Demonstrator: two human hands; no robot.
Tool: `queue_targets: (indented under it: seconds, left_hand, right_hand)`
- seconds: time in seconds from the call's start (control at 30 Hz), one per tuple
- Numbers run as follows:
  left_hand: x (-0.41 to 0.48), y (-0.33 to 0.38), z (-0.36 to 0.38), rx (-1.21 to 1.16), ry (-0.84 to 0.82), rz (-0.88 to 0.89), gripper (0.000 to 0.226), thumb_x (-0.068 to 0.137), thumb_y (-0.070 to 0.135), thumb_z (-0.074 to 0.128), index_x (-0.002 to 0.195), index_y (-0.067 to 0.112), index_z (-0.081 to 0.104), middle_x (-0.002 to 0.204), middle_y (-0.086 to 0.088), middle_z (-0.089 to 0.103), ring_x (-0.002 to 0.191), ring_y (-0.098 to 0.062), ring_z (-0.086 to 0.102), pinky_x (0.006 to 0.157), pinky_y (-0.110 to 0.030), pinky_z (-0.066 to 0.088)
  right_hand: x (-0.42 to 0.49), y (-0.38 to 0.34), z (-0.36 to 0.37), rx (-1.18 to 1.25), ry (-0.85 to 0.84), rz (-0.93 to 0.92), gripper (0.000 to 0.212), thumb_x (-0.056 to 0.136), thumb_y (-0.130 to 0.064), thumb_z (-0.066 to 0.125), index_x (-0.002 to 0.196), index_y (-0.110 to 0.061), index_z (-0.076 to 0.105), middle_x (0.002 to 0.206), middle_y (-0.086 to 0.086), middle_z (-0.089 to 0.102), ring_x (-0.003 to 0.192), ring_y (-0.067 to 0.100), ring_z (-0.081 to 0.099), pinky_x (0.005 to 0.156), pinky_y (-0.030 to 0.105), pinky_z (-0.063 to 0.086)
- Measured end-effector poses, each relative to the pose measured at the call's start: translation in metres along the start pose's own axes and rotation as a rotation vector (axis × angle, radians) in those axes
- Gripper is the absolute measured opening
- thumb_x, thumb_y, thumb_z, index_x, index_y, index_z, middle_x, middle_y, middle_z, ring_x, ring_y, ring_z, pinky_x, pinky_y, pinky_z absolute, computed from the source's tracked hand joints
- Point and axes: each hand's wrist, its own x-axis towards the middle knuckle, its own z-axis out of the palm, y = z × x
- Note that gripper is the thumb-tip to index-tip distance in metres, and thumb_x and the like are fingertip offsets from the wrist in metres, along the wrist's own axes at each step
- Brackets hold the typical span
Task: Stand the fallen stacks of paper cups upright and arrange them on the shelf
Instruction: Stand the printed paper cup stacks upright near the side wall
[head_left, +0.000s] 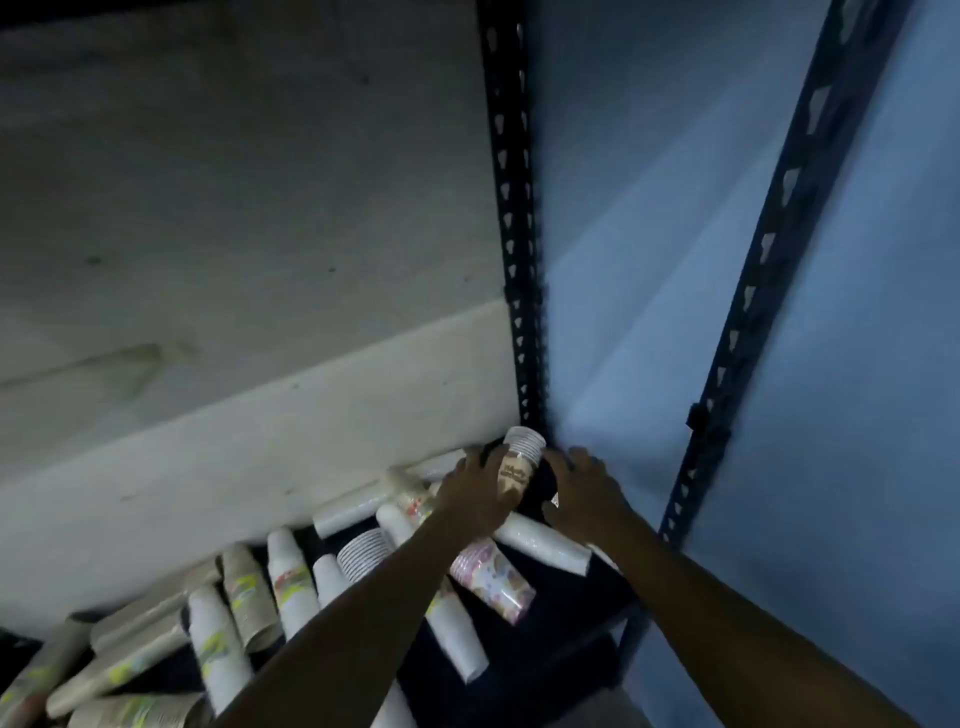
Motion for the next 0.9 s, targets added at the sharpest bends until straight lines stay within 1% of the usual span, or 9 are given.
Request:
queue_targets:
  seconds: [0.07,0.17,0.4,0.5,0.6,0.67,0.7,0.77,0.9]
  left_hand:
    - [0.016,-0.003,0.018,-0.048,-0.033,-0.054,0.078,0.091,0.049,0.055,0.158,0.023,0.027,0.146,-0.017,0.041,0.126,-0.039,0.055,0.100,-0.045,0.048]
    - [0.037,-0.008,0.046,-0.139,-0.049,-0.079,0.084,0.092,0.050,0.058,0.160,0.018,0.021,0.149,-0.019,0.042,0.131,-0.038,0.052,0.106,-0.044,0.044]
    - [0.050,-0.006,0.062,-0.205,-0.055,-0.092,0.099,0.088,0.042,0.069,0.162,0.020,0.007,0.152,-0.014,0.037,0.135,-0.034,0.048,0.107,-0.039,0.043]
    - [0.056,-0.010,0.055,-0.219,0.032,-0.065,0.087,0.085,0.040,0.069,0.158,0.021,0.025,0.145,-0.016,0.047,0.128,-0.036,0.054,0.104,-0.039,0.044]
    - [0.061,-0.014,0.036,-0.203,0.015,-0.061,0.034,0.089,0.027,0.051,0.117,0.019,0.068,0.122,-0.020,0.045,0.091,-0.044,0.061,0.074,-0.046,0.057]
    - [0.066,-0.026,0.027,-0.193,0.037,0.048,0.026,0.089,0.025,0.049,0.101,0.015,0.070,0.115,-0.018,0.045,0.086,-0.040,0.057,0.067,-0.046,0.056]
    - [0.064,-0.026,0.017,-0.280,0.076,0.022,0.023,0.089,0.027,0.055,0.105,0.016,0.067,0.115,-0.013,0.048,0.090,-0.037,0.058,0.071,-0.045,0.055]
    - [0.062,-0.027,-0.006,-0.315,0.267,0.003,0.046,0.084,0.038,0.069,0.124,0.018,0.057,0.115,-0.002,0.050,0.099,-0.028,0.057,0.083,-0.039,0.051]
    - [0.072,-0.040,-0.026,-0.495,0.269,-0.016,0.068,0.079,0.034,0.082,0.137,0.022,0.049,0.126,0.007,0.054,0.112,-0.013,0.054,0.094,-0.029,0.044]
  right_hand:
    - [0.000,0.010,0.013,0.041,-0.036,0.132,0.088,0.091,-0.031,0.063,0.161,-0.026,0.009,0.158,0.019,0.020,0.138,0.040,0.035,0.109,0.043,0.040]
    - [-0.004,0.028,0.032,0.070,-0.068,0.251,0.091,0.090,-0.036,0.062,0.161,-0.030,0.006,0.158,0.019,0.024,0.139,0.038,0.036,0.110,0.044,0.040]
    - [-0.005,0.041,0.037,0.200,-0.039,0.305,0.082,0.082,-0.037,0.070,0.152,-0.022,0.031,0.144,0.007,0.051,0.128,0.026,0.054,0.099,0.032,0.046]
    - [-0.004,0.036,0.024,0.170,0.042,0.280,0.073,0.069,-0.049,0.074,0.130,-0.028,0.039,0.122,0.002,0.061,0.108,0.024,0.064,0.079,0.033,0.054]
    - [0.004,0.033,0.015,0.232,0.103,0.234,0.073,0.059,-0.061,0.076,0.111,-0.035,0.032,0.106,-0.004,0.064,0.093,0.022,0.066,0.064,0.030,0.049]
    - [0.009,0.026,0.007,0.211,0.114,0.229,0.078,0.060,-0.065,0.075,0.118,-0.034,0.032,0.112,-0.001,0.061,0.101,0.027,0.064,0.070,0.031,0.048]
    - [0.011,0.021,0.002,0.182,0.101,0.231,0.080,0.064,-0.066,0.073,0.124,-0.033,0.032,0.117,0.002,0.059,0.107,0.029,0.063,0.075,0.033,0.048]
    - [0.016,0.013,-0.009,0.099,0.094,0.229,0.070,0.076,-0.062,0.069,0.129,-0.032,0.035,0.121,0.005,0.053,0.108,0.031,0.062,0.080,0.035,0.048]
    - [0.033,0.004,-0.025,0.066,0.096,0.193,0.049,0.078,-0.043,0.068,0.118,-0.024,0.048,0.127,0.006,0.036,0.113,0.031,0.051,0.080,0.033,0.047]
